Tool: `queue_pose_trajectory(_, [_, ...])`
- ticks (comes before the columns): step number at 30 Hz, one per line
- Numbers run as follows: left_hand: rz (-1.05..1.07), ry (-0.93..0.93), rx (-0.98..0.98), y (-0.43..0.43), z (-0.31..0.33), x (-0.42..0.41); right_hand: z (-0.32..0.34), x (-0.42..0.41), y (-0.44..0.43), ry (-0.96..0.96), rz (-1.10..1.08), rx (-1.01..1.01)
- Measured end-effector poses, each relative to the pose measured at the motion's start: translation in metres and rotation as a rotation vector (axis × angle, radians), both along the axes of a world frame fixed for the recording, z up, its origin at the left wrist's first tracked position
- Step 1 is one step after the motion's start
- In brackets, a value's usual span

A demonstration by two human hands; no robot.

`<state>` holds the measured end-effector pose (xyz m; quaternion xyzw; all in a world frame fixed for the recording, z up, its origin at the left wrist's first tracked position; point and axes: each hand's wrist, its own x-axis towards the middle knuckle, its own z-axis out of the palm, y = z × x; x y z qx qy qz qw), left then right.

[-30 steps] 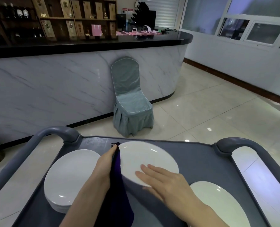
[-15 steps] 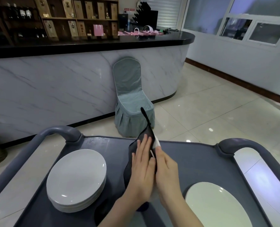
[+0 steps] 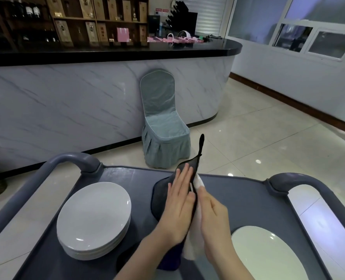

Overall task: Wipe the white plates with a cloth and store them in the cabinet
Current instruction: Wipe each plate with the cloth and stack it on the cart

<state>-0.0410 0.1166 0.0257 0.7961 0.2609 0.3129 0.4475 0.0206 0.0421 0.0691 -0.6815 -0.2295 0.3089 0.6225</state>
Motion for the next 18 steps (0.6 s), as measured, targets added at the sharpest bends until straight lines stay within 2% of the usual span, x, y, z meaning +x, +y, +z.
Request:
queue_pose_trajectory(3, [0.025,-0.038,-0.142,0.024,0.002,-0.005,0.003,0.002,-0.012,0.036,0.056,-0.005])
queue_pose_trajectory(7, [0.052,-0.046,-0.125,0.021,-0.022,-0.029,0.015,0.025,-0.033,0.193,0.092,0.067])
queue_pose_trajectory(12, [0.057,0.021,0.085,0.002,-0.032,-0.033,0.017,0.04,-0.041,0.322,0.125,0.063])
queue_pose_trajectory(15, [-0.01,0.069,0.293,0.009,-0.013,-0.022,0.015,0.033,-0.029,0.281,0.14,0.003])
queue_pose_trajectory(18, [-0.04,0.069,0.33,0.024,-0.008,-0.023,0.017,0.031,-0.02,0.291,0.142,-0.008])
